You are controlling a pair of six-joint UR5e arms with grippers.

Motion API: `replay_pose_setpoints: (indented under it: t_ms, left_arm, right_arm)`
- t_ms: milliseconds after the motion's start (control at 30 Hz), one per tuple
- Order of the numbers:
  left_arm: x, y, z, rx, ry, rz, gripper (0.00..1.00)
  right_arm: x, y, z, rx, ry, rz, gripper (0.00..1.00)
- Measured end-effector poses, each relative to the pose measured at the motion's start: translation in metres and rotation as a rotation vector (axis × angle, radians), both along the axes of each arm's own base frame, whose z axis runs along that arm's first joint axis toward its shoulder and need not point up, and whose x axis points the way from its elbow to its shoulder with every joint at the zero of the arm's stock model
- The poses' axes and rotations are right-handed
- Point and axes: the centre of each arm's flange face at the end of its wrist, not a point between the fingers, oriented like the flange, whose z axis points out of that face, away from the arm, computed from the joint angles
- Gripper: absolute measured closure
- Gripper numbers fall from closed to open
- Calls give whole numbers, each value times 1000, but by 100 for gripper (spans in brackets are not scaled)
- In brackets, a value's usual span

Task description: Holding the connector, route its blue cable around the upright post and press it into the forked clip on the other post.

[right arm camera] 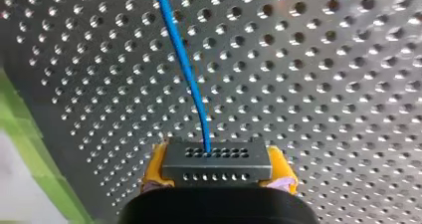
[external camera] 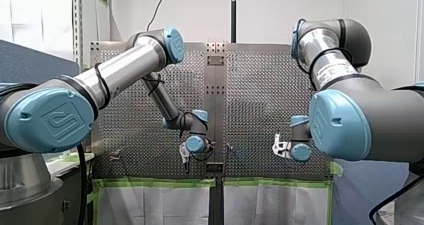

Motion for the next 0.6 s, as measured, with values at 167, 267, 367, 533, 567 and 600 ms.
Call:
replay_pose_setpoints:
  t_ms: [167, 267, 367, 533, 567, 600]
  left_arm:
    - [6, 4, 2, -21, 3, -11, 80]
    - [10, 6, 3, -36, 5, -14, 80]
    - [13, 9, 4, -43, 5, -13, 80]
    - [17, 14, 5, -45, 8, -7, 80]
    - [18, 15, 5, -45, 9, -6, 80]
    - [18, 15, 4, -45, 9, -6, 80]
  right_arm:
    - [-2, -6, -16, 32, 39, -19, 100]
    - [-2, -9, -25, 52, 49, -26, 100]
    - [-3, -15, -26, 61, 48, -32, 100]
    - [-3, -30, -16, 66, 36, -41, 100]
    - [-3, -32, -14, 67, 33, -42, 100]
    - [-3, -35, -12, 67, 31, -44, 100]
